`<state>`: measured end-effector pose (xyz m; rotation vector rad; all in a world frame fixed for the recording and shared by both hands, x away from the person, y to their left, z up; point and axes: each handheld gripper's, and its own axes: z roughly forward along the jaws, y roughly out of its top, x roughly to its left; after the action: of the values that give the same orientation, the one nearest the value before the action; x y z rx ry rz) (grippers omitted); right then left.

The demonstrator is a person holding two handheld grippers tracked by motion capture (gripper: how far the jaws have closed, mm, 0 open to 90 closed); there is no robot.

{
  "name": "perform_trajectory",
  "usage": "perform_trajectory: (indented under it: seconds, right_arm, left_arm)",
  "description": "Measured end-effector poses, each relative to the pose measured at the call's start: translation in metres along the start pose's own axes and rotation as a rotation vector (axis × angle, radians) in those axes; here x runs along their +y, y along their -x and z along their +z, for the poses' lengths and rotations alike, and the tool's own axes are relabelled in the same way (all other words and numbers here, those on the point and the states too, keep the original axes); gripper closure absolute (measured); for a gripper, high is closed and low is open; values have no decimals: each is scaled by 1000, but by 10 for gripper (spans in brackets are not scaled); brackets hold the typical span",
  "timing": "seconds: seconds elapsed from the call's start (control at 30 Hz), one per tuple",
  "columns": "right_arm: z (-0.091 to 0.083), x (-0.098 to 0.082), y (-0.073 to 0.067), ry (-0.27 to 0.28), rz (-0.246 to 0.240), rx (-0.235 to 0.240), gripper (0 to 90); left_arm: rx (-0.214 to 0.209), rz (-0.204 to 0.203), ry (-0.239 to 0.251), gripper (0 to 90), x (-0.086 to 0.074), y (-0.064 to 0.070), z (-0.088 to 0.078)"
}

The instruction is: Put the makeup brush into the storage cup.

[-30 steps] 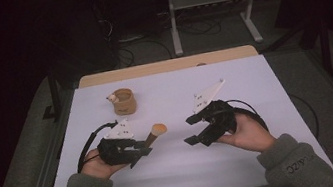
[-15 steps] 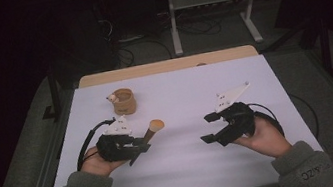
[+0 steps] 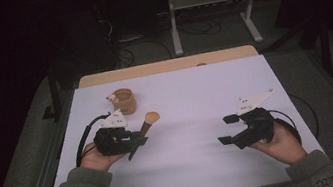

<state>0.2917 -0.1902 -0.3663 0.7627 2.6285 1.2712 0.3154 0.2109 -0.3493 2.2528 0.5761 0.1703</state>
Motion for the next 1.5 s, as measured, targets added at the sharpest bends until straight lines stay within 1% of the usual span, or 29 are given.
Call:
perform_trajectory:
  seconds: [0.03, 0.07, 0.17, 0.23, 0.33, 0.4, 0.43, 0.47, 0.5, 0.53, 0.6, 0.63, 0.77, 0.8, 0.83, 0.87, 0.9, 1.13, 1.17, 1.3, 1.37, 1.4, 1.43, 1.47, 1.5]
  right_arm:
    - [0, 0, 0, 0, 0, 0, 267]
    - [-2, -3, 1, 2, 5, -3, 266]
    - [-6, -12, 3, 4, 27, -13, 263]
    - [-9, -17, 4, 7, 31, -19, 261]
    - [-13, -25, 5, 17, 49, -26, 259]
    - [-13, -27, 6, 22, 50, -29, 259]
    - [-14, -30, 7, 24, 57, -31, 257]
    - [-14, -34, 8, 29, 67, -34, 254]
    - [-14, -34, 8, 29, 67, -34, 254]
    - [-15, -37, 8, 37, 77, -37, 253]
    - [-15, -38, 9, 37, 75, -38, 252]
    - [-16, -41, 9, 36, 85, -46, 249]
    - [-16, -43, 11, 41, 89, -54, 247]
    - [-16, -44, 12, 41, 91, -60, 247]
    - [-16, -45, 12, 42, 93, -61, 246]
    - [-16, -45, 12, 42, 93, -61, 246]
    - [-16, -45, 13, 44, 95, -61, 246]
    - [-16, -47, 14, 49, 102, -58, 246]
    - [-16, -47, 14, 43, 110, -58, 244]
    - [-14, -47, 15, 42, 109, -52, 249]
    - [-13, -47, 15, 40, 109, -50, 249]
    - [-13, -47, 15, 40, 109, -51, 249]
    - [-12, -47, 15, 41, 109, -49, 249]
    - [-11, -48, 16, 40, 108, -47, 249]
    - [-11, -48, 16, 38, 110, -45, 249]
  left_arm:
    - [0, 0, 0, 743, 0, 0, 0]
    - [1, -13, 7, 743, 1, -1, 0]
    - [11, -23, 12, 742, 4, -7, 0]
    - [17, -31, 20, 742, 7, -11, -1]
    - [24, -52, 40, 743, 11, -17, -2]
    - [31, -62, 50, 742, 15, -22, -2]
    - [37, -60, 51, 742, 16, -24, -3]
    - [44, -73, 66, 742, 20, -28, -3]
    - [44, -73, 66, 742, 20, -28, -3]
    - [50, -76, 73, 742, 22, -31, -4]
    - [57, -86, 89, 742, 25, -36, -5]
    - [64, -88, 93, 742, 26, -38, -6]
    - [79, -121, 120, 742, 31, -49, -9]
    - [85, -119, 119, 742, 33, -53, -10]
    - [92, -129, 124, 742, 34, -55, -10]
    - [99, -125, 129, 742, 35, -58, -11]
    - [105, -133, 134, 742, 36, -61, -12]
    - [148, -156, 167, 742, 42, -78, -18]
    - [150, -165, 175, 742, 43, -80, -18]
    - [175, -180, 189, 742, 45, -91, -20]
    - [187, -193, 207, 742, 47, -97, -21]
    - [192, -207, 220, 742, 48, -102, -21]
    - [199, -210, 225, 742, 49, -106, -22]
    - [213, -220, 245, 742, 50, -112, -23]
    - [213, -235, 256, 742, 51, -116, -23]
